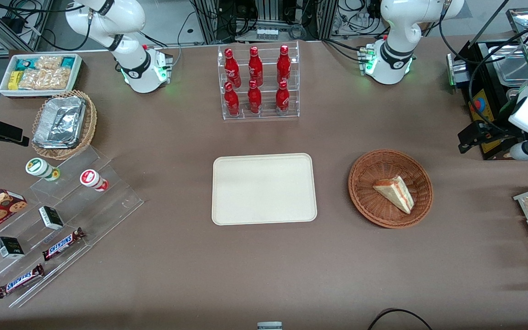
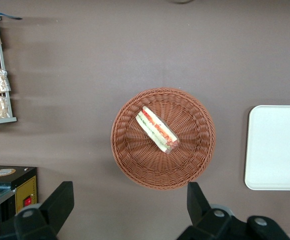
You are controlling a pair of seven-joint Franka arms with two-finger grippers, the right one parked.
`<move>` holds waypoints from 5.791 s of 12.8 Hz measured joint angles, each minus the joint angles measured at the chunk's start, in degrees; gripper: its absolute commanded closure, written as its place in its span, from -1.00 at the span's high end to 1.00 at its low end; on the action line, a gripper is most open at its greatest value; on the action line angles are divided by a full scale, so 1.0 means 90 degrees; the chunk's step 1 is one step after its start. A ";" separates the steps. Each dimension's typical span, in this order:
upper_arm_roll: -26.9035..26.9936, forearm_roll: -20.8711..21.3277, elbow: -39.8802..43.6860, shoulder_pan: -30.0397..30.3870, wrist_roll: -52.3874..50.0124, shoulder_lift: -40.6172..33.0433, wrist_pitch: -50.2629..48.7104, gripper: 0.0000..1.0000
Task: Place sandwich from basket to tray
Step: 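Move the left gripper over the wrapped sandwich in the wicker basket, then lower the left gripper and close it on the sandwich, then lift the sandwich and carry it over the white tray, then lower the sandwich onto the tray and open the left gripper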
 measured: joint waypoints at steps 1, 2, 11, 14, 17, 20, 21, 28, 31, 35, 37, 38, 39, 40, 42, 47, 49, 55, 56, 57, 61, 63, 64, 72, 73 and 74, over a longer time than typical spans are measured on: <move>0.0006 0.0000 0.0000 0.0002 0.0000 -0.0002 -0.0012 1.00; 0.0010 0.0000 -0.0001 0.0004 0.0000 -0.0001 -0.0032 1.00; 0.0004 0.0031 -0.1976 0.0004 -0.0518 -0.0293 0.1754 1.00; -0.0138 0.0031 -0.2985 -0.0001 -0.1805 -0.0356 0.3082 1.00; -0.0315 0.0031 -0.3596 -0.0007 -0.3357 -0.0351 0.4011 1.00; -0.0432 0.0031 -0.3817 -0.0008 -0.4655 -0.0247 0.4263 1.00; -0.0456 0.0031 -0.3840 -0.0009 -0.4965 -0.0164 0.4324 1.00; -0.0598 0.0031 -0.3876 -0.0012 -0.5408 0.0621 0.4790 1.00; -0.0598 0.0031 -0.3886 -0.0012 -0.5411 0.0856 0.4952 1.00; -0.0594 0.0031 -0.3895 -0.0011 -0.5413 0.1167 0.5118 1.00; -0.0594 0.0031 -0.3900 -0.0011 -0.5413 0.1294 0.5228 1.00; -0.0594 0.0031 -0.3909 -0.0011 -0.5413 0.1374 0.5279 1.00; -0.0594 0.0031 -0.3916 -0.0011 -0.5413 0.1459 0.5305 1.00; -0.0594 0.0037 -0.3920 -0.0011 -0.5413 0.1542 0.5341 1.00; -0.0594 0.0121 -0.3922 -0.0011 -0.5413 0.1665 0.5392 0.43; -0.0591 0.0316 -0.3908 -0.0010 -0.5413 0.1712 0.5410 -1.00; -0.0590 0.0383 -0.3838 -0.0009 -0.5413 0.1612 0.5348 -1.00; -0.0658 0.0414 -0.2238 -0.0265 -0.5405 0.0984 0.2779 -1.00; -0.0670 0.0414 -0.1942 -0.0475 -0.5412 0.0976 0.2522 -1.00; -0.0677 0.0414 -0.1719 -0.0732 -0.5422 0.0981 0.2399 -1.00; -0.0717 0.0414 -0.1226 -0.1811 -0.5479 0.1134 0.2359 -1.00; -0.0722 0.0414 -0.0916 -0.2261 -0.5475 0.1356 0.2359 -1.00; -0.0723 0.0414 -0.0754 -0.2502 -0.5474 0.1517 0.2360 -1.00; -0.0721 0.0859 0.0523 -0.3847 -0.5474 0.3501 0.2834 -1.00; -0.0720 0.0874 0.0543 -0.3907 -0.5468 0.3634 0.3056 -1.00; -0.0720 0.0880 0.0546 -0.3969 -0.5456 0.3740 0.3243 -1.00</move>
